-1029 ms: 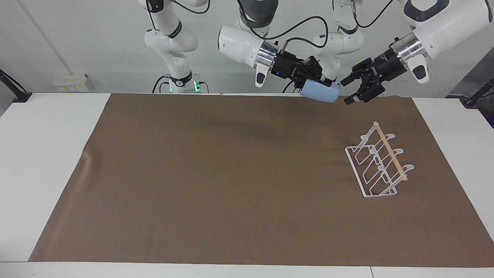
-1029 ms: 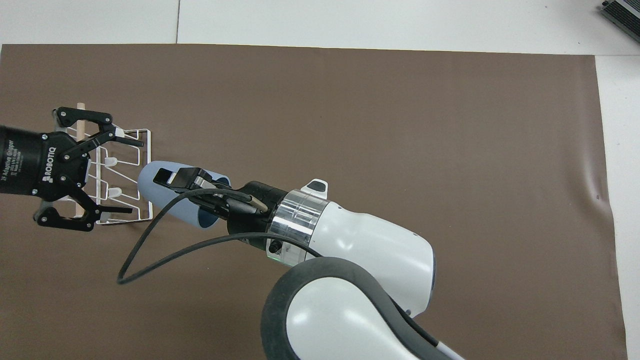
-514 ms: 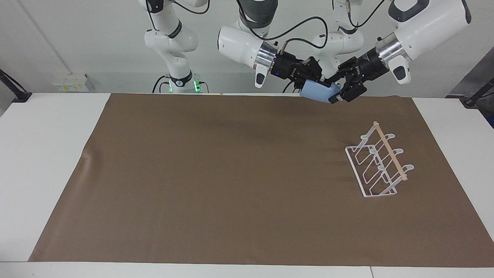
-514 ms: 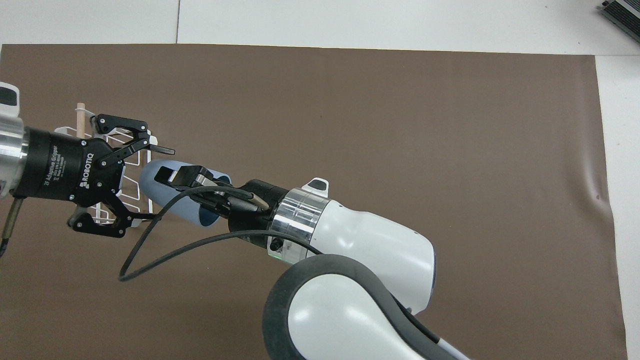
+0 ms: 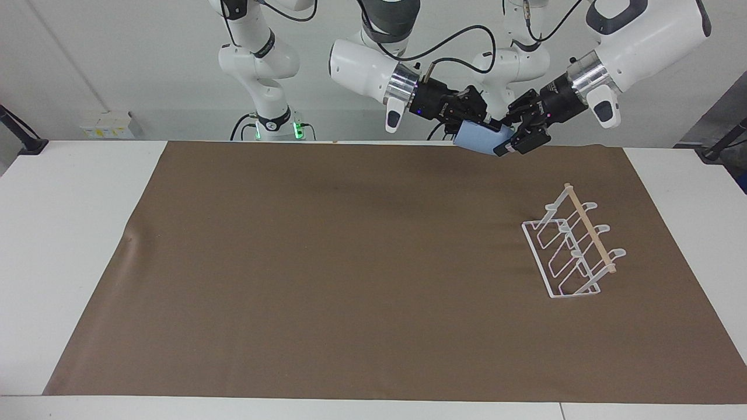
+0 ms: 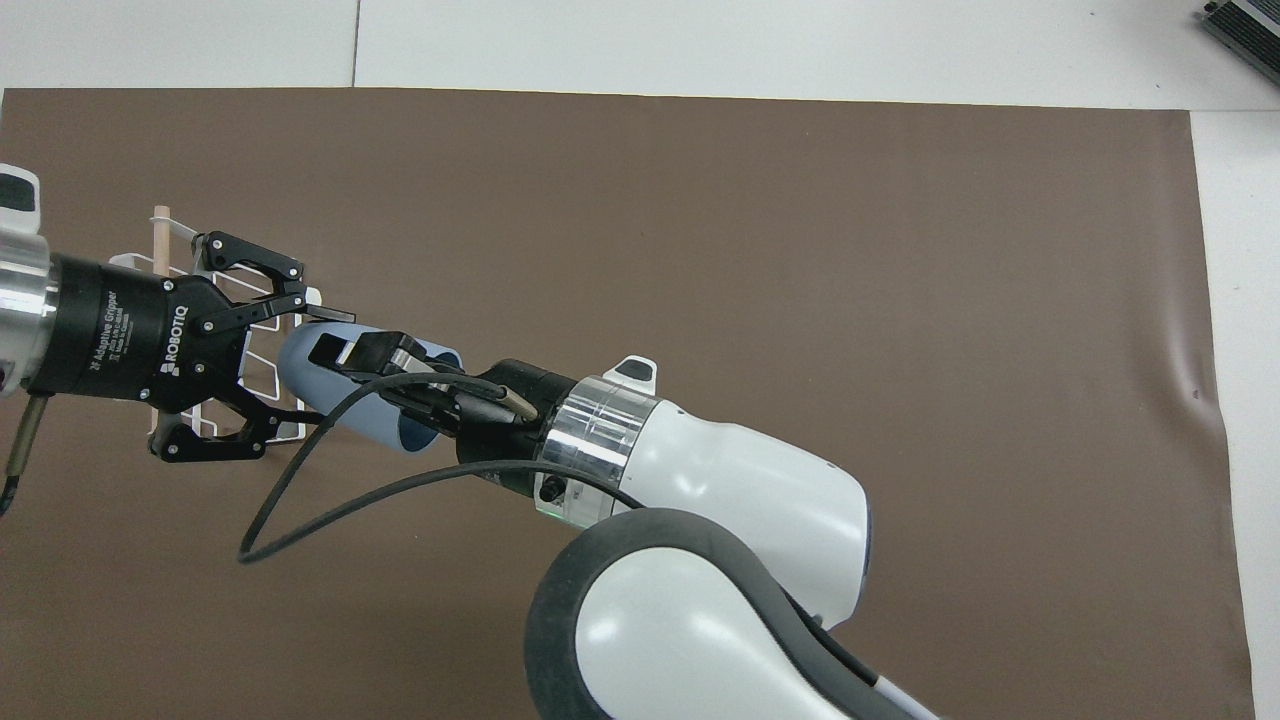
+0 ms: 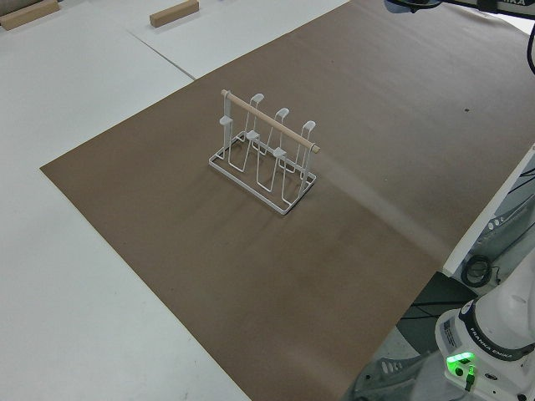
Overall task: Hang cup on cup holder
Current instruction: 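Close the left gripper on the cup held by the right gripper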
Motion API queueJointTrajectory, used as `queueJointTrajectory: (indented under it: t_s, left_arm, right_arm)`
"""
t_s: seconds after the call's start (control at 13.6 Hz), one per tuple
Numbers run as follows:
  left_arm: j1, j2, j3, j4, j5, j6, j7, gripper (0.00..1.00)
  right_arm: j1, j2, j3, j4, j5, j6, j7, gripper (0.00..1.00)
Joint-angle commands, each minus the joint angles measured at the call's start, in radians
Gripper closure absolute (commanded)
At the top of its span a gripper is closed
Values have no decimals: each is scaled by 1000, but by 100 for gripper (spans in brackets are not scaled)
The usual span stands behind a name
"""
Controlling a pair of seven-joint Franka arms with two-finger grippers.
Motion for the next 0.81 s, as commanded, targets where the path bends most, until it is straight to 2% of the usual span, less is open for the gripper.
queueJointTrajectory:
  t_s: [0.0,0.15,0.22,0.29,0.37,0.73]
  left_arm:
    - [-36,-29,7,-27,34,3,3,100]
    - [-33,-27,7,-25,34,5,-1,100]
    - [-29,-27,7,-25,34,3,0,100]
    - [-26,-27,7,-25,34,3,2,100]
    - [-23,-27,7,-24,34,3,3,100]
    - [-12,-26,19,-22,36,5,8,100]
  right_arm:
    - [-13,11,14,13,9,2,3,100]
    - [-15,11,14,12,9,2,3,100]
    - [-15,11,14,10,7,4,2,83]
    - [-16,11,14,9,7,5,0,50]
    - [-16,11,14,9,6,8,0,0]
    - [-16,11,12,9,6,8,-3,0]
